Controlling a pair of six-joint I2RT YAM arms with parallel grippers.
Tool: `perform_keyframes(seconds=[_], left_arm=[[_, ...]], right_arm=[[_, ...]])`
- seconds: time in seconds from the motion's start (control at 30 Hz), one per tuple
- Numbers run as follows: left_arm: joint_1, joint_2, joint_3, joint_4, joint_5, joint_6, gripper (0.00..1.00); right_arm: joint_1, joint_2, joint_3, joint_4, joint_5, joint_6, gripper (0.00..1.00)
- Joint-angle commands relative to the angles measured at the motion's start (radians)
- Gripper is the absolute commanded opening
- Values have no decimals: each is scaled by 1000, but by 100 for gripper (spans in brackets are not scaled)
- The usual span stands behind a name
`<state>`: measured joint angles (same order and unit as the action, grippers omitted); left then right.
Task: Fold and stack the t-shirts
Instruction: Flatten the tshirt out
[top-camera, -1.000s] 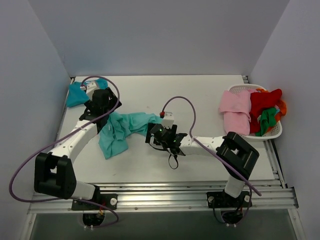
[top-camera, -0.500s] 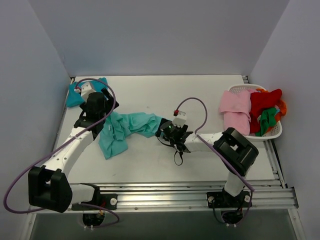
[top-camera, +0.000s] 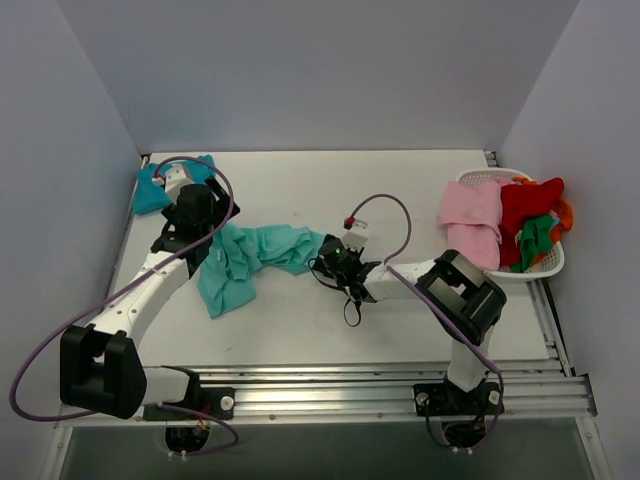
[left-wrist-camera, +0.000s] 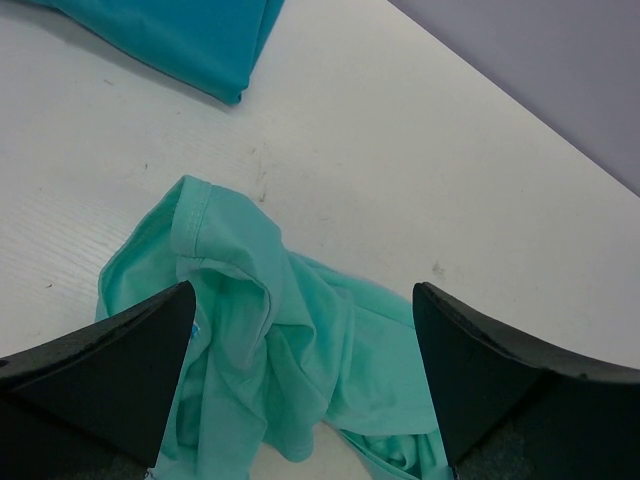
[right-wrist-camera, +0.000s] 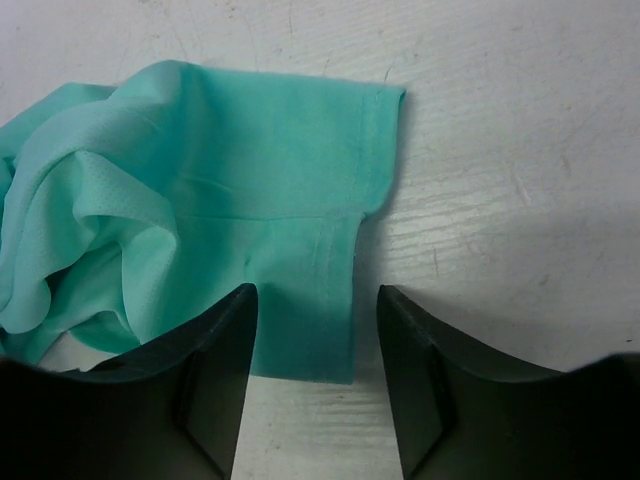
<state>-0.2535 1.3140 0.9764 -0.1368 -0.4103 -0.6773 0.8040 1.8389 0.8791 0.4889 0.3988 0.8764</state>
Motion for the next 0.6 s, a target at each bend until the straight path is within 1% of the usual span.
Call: perform_keyframes(seconds=[0.0, 0.03, 0.1, 0.13, 0.2, 0.23, 0.27, 0.33, 0.37, 0.4, 0.43, 0.47, 0.5, 0.57], left_arm=[[2, 10, 2, 52, 11, -7, 99], [3, 11, 2, 52, 10, -7, 99], [2, 13, 2, 52, 11, -7, 99], [2, 13, 4, 54, 11, -7, 99], [2, 11, 1, 52, 11, -7, 100], [0, 10, -1, 52, 13, -7, 100], [0, 7, -2, 52, 18, -7, 100], [-9, -2, -4, 30, 37, -33, 99], [-18, -16, -4, 1, 50, -50, 94], [-61, -24, -5, -13, 62, -77, 92], [-96, -41, -7, -26, 45, -88, 91], [-139, -48, -5, -77, 10, -99, 91], [-223, -56, -2, -110, -71, -128, 91], [-285, -78, -18, -167, -120, -166, 91]], right_arm=[[8, 17, -2, -56, -17, 21, 45], [8, 16, -5, -56, -15, 19, 38], [4, 14, -9, -56, -14, 19, 29], [6, 16, -11, -53, -14, 19, 21], [4, 17, -14, -53, -18, 18, 12], [4, 19, -14, -55, -18, 18, 5], [4, 20, -12, -55, -20, 18, 2], [4, 22, -11, -61, -17, 18, 0], [4, 22, -11, -61, -15, 18, 0], [4, 23, -9, -61, -14, 16, 0], [1, 25, -6, -65, -12, 13, 0], [0, 26, 0, -69, -12, 6, 0], [-9, 25, 1, -76, -12, 6, 0], [-18, 17, 3, -81, -14, -5, 0]])
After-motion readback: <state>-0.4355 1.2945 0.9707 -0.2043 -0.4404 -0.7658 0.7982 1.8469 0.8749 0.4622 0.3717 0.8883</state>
